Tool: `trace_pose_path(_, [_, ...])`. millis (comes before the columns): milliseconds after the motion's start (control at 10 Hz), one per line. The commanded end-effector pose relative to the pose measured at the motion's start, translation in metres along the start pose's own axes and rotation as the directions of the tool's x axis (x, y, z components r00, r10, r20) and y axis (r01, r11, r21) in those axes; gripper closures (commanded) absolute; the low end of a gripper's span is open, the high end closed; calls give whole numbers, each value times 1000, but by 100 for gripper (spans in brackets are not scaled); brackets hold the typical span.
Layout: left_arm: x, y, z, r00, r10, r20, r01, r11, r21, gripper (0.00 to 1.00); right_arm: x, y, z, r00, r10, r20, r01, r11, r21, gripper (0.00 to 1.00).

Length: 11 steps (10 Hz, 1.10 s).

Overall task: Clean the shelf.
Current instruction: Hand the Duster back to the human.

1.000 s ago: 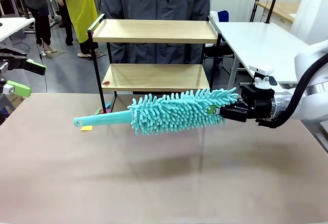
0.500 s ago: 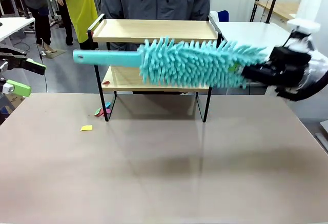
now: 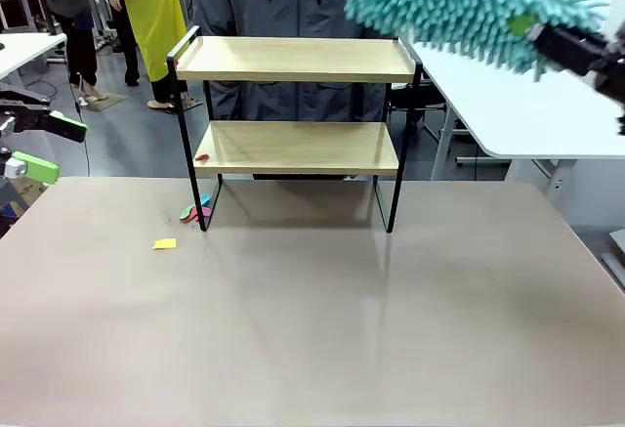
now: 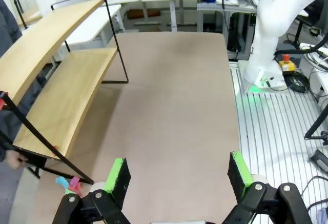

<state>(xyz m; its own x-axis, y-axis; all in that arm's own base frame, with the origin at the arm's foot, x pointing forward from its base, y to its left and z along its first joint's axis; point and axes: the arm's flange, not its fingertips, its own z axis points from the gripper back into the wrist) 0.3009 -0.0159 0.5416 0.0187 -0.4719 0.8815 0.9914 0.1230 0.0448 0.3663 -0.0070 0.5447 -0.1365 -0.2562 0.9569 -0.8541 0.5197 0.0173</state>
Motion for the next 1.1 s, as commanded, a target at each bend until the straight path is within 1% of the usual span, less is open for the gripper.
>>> trace_pose_path(0, [1,3,-1,999,-22,31,22,1000,-3,0,8,16,17,997,56,58,-40,969,-244,84])
trace_pose_path(100, [1,3,-1,999,-22,31,22,1000,-3,0,11,9,33,994,82,65,-56,940,-336,84])
trace_pose_path(300, [1,3,-1,999,-22,31,22,1000,-3,0,8,-7,59,994,103,34,-74,872,-485,84])
trace_pose_path(500, [1,3,-1,999,-22,31,22,1000,-3,0,-9,-17,81,996,89,1,-72,812,-579,84])
trace_pose_path(700, [1,3,-1,999,-22,31,22,1000,-3,0,-35,-26,99,999,40,-31,-50,776,-629,84])
trace_pose_path(1000, [1,3,-1,999,-22,31,22,1000,-3,0,-89,-29,120,996,-41,-79,-23,735,-678,84])
